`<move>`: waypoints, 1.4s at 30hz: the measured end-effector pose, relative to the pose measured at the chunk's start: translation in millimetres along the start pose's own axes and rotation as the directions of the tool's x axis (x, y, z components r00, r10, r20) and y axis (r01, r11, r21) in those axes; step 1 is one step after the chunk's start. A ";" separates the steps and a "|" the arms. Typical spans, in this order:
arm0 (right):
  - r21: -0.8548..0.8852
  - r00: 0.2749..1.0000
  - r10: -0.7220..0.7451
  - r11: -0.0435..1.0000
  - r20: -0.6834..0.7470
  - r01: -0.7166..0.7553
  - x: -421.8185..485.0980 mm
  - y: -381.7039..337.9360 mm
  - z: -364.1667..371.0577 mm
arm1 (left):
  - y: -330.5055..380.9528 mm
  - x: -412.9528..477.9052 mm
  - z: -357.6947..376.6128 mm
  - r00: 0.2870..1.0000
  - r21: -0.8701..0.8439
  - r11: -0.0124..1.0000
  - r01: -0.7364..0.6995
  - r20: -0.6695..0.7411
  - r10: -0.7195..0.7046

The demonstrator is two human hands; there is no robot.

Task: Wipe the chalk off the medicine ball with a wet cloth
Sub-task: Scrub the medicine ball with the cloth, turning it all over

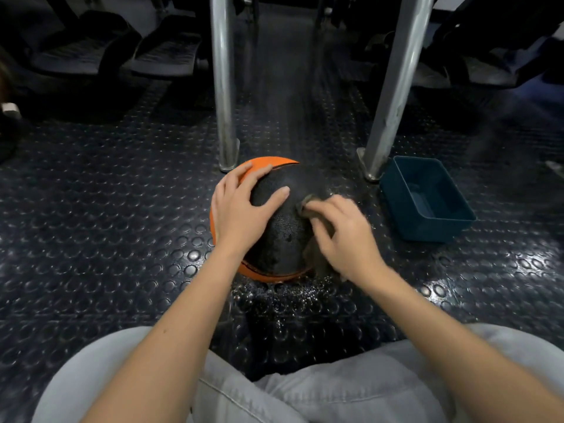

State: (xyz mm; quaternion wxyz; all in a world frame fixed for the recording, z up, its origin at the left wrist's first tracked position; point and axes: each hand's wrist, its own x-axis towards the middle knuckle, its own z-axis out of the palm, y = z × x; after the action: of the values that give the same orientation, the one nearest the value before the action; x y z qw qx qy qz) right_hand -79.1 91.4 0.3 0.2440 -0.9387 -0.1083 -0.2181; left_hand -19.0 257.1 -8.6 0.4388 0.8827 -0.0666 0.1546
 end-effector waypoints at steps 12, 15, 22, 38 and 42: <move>0.040 1.000 -0.021 0.999 -0.011 0.021 2.2 -2.4 1.2 | 1.9 -1.3 0.4 0.999 0.038 0.999 0.034 -0.013 -0.033; 0.100 0.967 0.242 0.967 -0.081 -0.234 25.3 25.2 -1.7 | 3.9 -3.0 1.1 0.999 0.029 0.999 0.034 -0.020 -0.033; 0.131 0.999 0.023 0.991 -0.042 -0.018 -10.1 -17.4 5.5 | 5.1 -3.7 3.6 0.998 0.053 0.998 0.045 -0.044 -0.043; 0.105 0.970 0.222 0.972 -0.098 -0.212 6.9 7.2 7.3 | 11.2 -8.6 5.3 0.992 0.056 0.992 0.117 -0.060 -0.113; 0.162 0.917 0.370 0.924 -0.146 -0.347 7.9 6.1 5.4 | 18.1 -14.1 15.9 0.987 0.116 0.985 0.127 -0.113 -0.114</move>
State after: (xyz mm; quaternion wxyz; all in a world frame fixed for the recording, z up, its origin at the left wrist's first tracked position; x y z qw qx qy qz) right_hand -68.3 89.7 -2.7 0.3505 -0.9016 0.0731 -0.2428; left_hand -33.5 233.2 -8.6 0.3950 0.9010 0.0199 0.1781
